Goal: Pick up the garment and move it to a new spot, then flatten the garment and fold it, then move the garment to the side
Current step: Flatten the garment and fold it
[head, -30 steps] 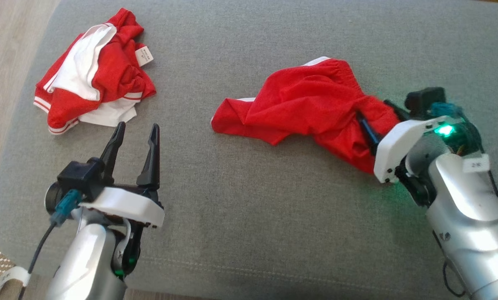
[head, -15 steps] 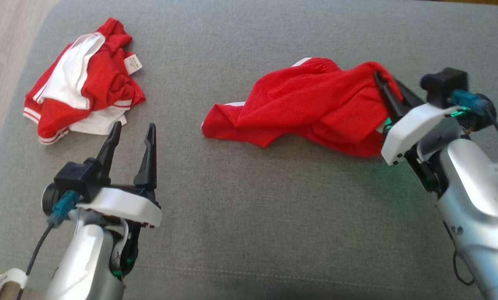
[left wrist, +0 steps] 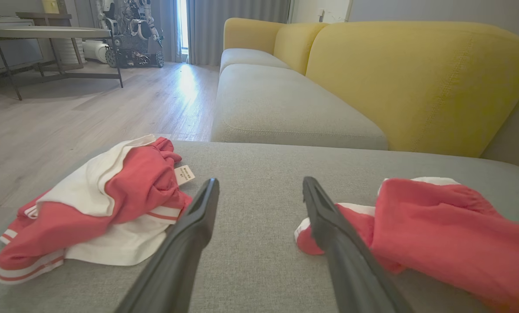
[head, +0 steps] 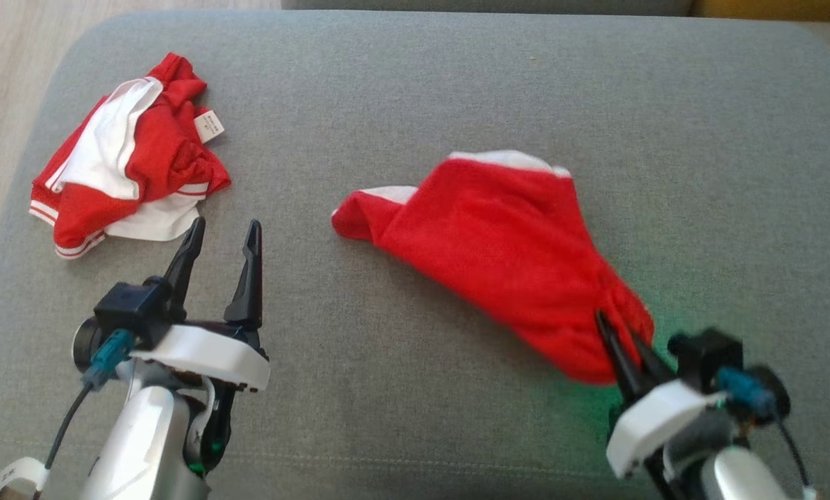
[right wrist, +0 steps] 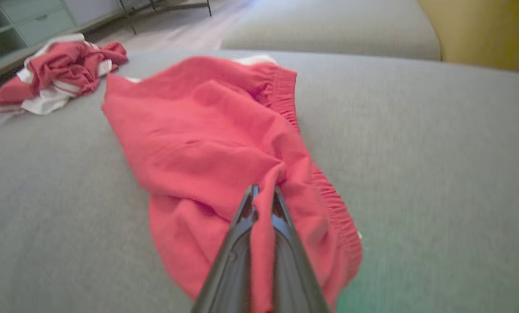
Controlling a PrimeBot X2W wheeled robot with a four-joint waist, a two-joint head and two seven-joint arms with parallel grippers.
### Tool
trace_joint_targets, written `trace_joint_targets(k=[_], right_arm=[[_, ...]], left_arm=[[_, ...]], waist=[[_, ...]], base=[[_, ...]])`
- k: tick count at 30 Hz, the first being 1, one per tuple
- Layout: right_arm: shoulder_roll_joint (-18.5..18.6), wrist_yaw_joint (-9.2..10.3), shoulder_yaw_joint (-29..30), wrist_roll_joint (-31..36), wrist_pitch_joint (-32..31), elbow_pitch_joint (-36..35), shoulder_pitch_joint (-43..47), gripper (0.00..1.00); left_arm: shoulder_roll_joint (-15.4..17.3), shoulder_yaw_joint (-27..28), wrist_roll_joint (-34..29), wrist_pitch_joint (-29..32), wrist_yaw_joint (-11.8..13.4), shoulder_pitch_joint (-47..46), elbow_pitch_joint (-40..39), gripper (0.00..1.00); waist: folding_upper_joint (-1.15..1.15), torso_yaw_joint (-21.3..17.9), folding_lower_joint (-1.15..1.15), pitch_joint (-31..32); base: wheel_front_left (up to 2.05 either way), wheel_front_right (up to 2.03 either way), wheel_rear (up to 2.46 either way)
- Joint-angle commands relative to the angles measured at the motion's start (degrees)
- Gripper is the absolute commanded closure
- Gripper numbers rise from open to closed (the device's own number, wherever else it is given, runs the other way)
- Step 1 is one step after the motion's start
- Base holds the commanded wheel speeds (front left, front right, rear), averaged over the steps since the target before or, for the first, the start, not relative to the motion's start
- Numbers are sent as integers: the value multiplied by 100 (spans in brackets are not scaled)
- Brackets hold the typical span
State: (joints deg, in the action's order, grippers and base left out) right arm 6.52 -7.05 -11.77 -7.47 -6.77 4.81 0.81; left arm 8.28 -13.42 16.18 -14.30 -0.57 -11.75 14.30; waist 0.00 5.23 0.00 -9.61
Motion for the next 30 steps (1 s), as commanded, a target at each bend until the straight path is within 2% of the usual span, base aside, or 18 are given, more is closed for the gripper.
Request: trace_joint_targets(k=[1, 6, 7, 8, 9, 13, 20, 24, 30], right_arm=[[-28, -44, -61, 24, -2, -213, -14, 100], [-196, -44, -107, -2, 61, 161, 275, 99], [-224, -44, -105, -18, 93, 252, 274, 71], [-248, -44, -99, -38, 135, 323, 263, 16], [-266, -44, -98, -39, 168, 385, 244, 0], [-313, -44, -110, -159, 371, 411, 132, 0], [-340, -44, -63, -348, 727, -48, 14, 0], [-350, -44, 115, -454, 938, -299, -117, 0], [-359, -44, 452, -528, 1139, -199, -520, 0]], left_arm=[[64, 243, -55, -70, -15, -104, -155, 0], [62, 244, -73, -70, -25, -75, -130, 0], [60, 243, -75, -70, -26, -68, -122, 0], [59, 242, -76, -70, -27, -60, -112, 0], [59, 242, -76, -70, -26, -52, -103, 0], [64, 254, -71, -70, -14, 6, -66, 0], [88, 292, -46, -70, 34, 121, -55, 0], [89, 324, -19, -70, 90, 178, -77, 0], [158, 374, 21, -61, 128, 162, -132, 0]], waist=[[0, -4, 0, 23], [0, -7, 0, 65], [0, -4, 0, 78], [0, -2, 0, 91], [0, -3, 0, 103], [0, -13, 0, 195], [0, -54, 0, 338], [0, -90, 0, 406], [0, -87, 0, 413]], base=[[0, 0, 0], [0, 0, 0], [0, 0, 0], [0, 0, 0], [0, 0, 0], [0, 0, 0], [0, 0, 0], [0, 0, 0], [0, 0, 0]])
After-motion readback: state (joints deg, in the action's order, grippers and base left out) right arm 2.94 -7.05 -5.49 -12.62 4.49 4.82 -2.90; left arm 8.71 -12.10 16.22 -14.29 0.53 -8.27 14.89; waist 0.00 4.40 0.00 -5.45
